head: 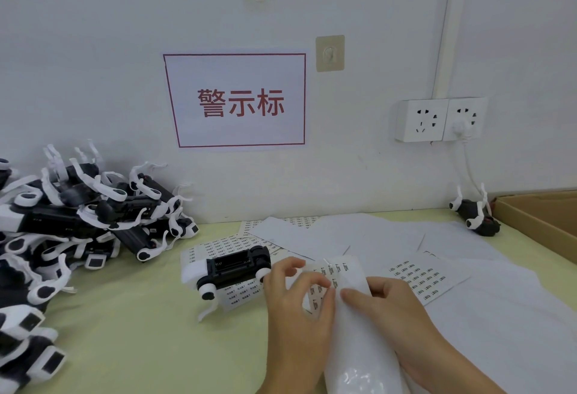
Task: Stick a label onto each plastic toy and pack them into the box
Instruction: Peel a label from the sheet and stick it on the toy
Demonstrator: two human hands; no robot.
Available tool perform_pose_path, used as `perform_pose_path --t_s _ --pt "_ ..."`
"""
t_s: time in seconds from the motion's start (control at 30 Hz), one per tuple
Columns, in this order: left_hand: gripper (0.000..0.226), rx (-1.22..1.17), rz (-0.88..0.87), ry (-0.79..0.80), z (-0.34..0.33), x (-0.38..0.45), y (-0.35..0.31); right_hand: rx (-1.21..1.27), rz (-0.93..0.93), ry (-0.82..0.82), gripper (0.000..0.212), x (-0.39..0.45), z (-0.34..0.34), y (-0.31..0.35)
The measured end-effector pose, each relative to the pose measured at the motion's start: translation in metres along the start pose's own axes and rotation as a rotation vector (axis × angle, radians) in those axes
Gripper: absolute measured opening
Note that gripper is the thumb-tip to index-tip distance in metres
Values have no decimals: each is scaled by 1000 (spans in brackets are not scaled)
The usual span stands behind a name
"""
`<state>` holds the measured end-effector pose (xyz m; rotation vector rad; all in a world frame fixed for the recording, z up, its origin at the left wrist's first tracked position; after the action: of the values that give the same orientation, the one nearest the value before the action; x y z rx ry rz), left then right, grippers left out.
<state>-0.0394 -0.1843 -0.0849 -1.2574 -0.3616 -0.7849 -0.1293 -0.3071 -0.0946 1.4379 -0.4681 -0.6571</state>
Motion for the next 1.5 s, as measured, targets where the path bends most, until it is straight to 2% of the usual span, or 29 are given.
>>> perform_pose_path --t_s 0.07,0.13,0.33,0.6,0.9,1.2,1.4,1.5 --pt "10 51 -116 3 -2 -2 -6 -26 31 -1 12 0 -1 2" --pt "5 43 -137 15 -3 -2 -7 -49 68 2 14 -1 -3 5" --pt "18 -3 -89 45 -5 -1 -2 -88 149 -6 17 1 -3 6" --pt "21 -107 38 105 -7 3 5 -194 203 -34 18 4 -4 5" --pt "25 -123 35 108 -8 3 6 -262 252 -34 21 3 -5 8" --pt "21 -103 5 67 -7 2 6 -247 244 -20 24 1 -5 10" --pt "25 -146 87 78 -7 3 6 -239 188 -10 20 1 -6 8" --pt "29 -145 126 80 -5 3 6 -183 148 19 25 0 -7 6"
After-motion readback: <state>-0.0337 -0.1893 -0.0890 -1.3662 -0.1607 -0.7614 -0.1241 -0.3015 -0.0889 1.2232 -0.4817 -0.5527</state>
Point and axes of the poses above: each hand's wrist, its own x-axis towards the middle knuckle, its own z-axis out of the back of the hand, y = z × x, the point moved 6 cm from there along x, towards the middle knuckle, and after that the axes turned 1 degree about x, right-handed, at the moved point
